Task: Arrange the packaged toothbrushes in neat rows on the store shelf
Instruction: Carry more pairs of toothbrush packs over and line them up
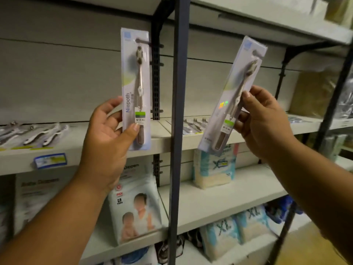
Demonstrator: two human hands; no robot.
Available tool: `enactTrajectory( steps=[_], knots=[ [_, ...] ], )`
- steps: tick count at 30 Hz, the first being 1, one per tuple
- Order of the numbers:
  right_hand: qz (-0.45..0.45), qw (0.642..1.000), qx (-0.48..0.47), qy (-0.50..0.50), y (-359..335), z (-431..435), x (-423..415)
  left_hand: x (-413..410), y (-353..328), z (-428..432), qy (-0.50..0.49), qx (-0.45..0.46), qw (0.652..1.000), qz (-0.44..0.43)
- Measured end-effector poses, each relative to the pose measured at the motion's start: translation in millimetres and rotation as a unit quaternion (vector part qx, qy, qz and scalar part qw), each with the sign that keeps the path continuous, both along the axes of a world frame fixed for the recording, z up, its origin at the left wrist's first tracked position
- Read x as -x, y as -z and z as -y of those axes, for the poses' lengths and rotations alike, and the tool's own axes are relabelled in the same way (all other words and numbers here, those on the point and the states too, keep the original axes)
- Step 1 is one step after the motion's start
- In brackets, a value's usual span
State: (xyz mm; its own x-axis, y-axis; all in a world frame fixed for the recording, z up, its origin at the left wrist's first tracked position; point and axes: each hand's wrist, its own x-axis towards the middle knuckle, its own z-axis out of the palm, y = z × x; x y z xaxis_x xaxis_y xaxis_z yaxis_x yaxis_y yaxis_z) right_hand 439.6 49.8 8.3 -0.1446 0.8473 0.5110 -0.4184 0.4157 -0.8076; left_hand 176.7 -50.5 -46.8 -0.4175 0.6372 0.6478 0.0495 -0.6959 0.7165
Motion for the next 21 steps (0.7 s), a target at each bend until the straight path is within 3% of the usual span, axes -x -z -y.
enactTrajectory(
  steps=[10, 16, 21],
  knots=[
    [-0.066, 0.993, 0.083, 0.056, 22.0, -41.2, -35.9, -12.0, 9.3, -13.6, -0.064, 0.082, 0.995, 0.009],
    [-0.028, 0.987, 0.099, 0.123, 12.8, -96.8, -3.4, 28.9, 11.7, -42.2, -0.094, 0.134, 0.987, 0.004],
    [-0.014, 0.968, 0.166, 0.188, -6.0, -157.8, 30.2, 77.0, 14.6, -82.6, -0.108, 0.187, 0.976, -0.029]
  ],
)
